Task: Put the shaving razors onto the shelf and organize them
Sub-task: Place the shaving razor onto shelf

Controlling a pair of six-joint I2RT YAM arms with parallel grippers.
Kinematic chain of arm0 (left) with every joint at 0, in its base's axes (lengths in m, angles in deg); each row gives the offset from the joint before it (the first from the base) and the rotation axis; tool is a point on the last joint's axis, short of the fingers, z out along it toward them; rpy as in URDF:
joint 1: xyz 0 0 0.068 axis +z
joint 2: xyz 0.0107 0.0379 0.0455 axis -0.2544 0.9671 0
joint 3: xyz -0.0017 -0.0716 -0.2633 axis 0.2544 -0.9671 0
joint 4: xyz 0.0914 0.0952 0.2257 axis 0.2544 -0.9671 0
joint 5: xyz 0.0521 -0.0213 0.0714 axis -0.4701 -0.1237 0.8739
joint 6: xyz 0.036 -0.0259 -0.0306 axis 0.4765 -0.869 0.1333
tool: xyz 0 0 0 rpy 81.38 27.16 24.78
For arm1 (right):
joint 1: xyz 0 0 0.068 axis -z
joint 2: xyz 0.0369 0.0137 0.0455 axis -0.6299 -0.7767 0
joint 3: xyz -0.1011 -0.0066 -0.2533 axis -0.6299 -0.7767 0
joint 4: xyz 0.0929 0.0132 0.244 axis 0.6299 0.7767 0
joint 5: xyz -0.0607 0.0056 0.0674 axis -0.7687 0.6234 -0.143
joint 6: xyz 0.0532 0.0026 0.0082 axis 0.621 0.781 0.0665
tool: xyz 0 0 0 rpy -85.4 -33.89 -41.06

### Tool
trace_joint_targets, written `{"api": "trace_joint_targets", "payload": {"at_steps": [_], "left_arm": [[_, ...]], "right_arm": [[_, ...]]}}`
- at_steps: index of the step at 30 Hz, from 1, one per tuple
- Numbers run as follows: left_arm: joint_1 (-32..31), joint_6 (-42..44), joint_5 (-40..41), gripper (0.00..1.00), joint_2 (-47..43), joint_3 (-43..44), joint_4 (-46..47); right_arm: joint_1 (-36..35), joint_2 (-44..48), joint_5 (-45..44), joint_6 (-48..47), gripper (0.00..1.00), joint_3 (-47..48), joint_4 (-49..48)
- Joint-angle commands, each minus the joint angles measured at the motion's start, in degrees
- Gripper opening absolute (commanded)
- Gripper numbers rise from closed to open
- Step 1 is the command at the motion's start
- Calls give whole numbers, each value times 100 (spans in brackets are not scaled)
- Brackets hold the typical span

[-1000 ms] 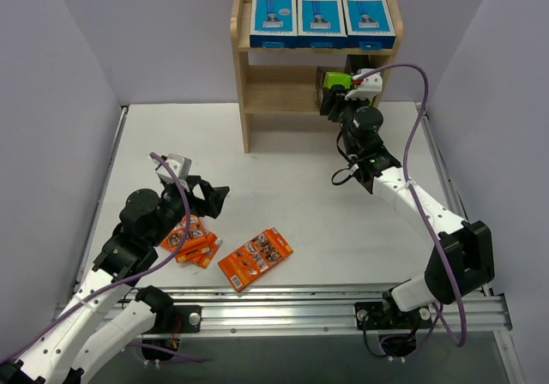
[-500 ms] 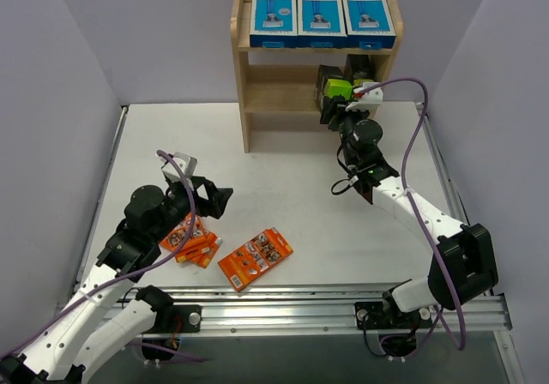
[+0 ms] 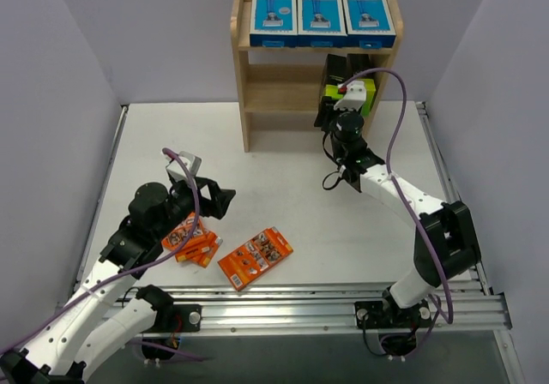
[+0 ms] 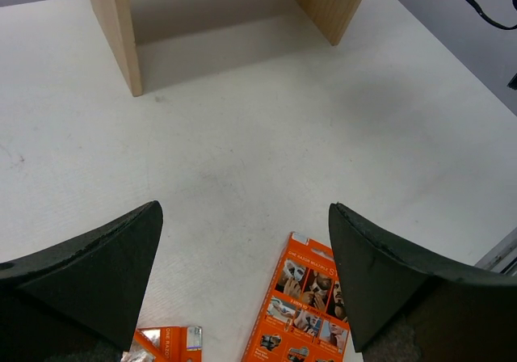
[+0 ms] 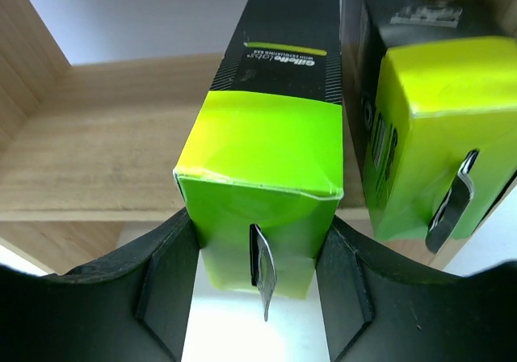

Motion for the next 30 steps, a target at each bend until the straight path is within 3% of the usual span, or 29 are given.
{"api": "trace_joint_targets", "payload": {"at_steps": [1, 11, 30], "left_arm": [[13, 51, -115, 93, 10, 191, 4], [13, 43, -264, 93, 115, 208, 13], [13, 78, -475, 93, 256, 243, 39]], "right_arm": [[-14, -75, -386, 9, 8, 296, 213], [38, -426, -677, -439, 8, 770, 468], [636, -805, -141, -510, 5, 1175, 644]]}}
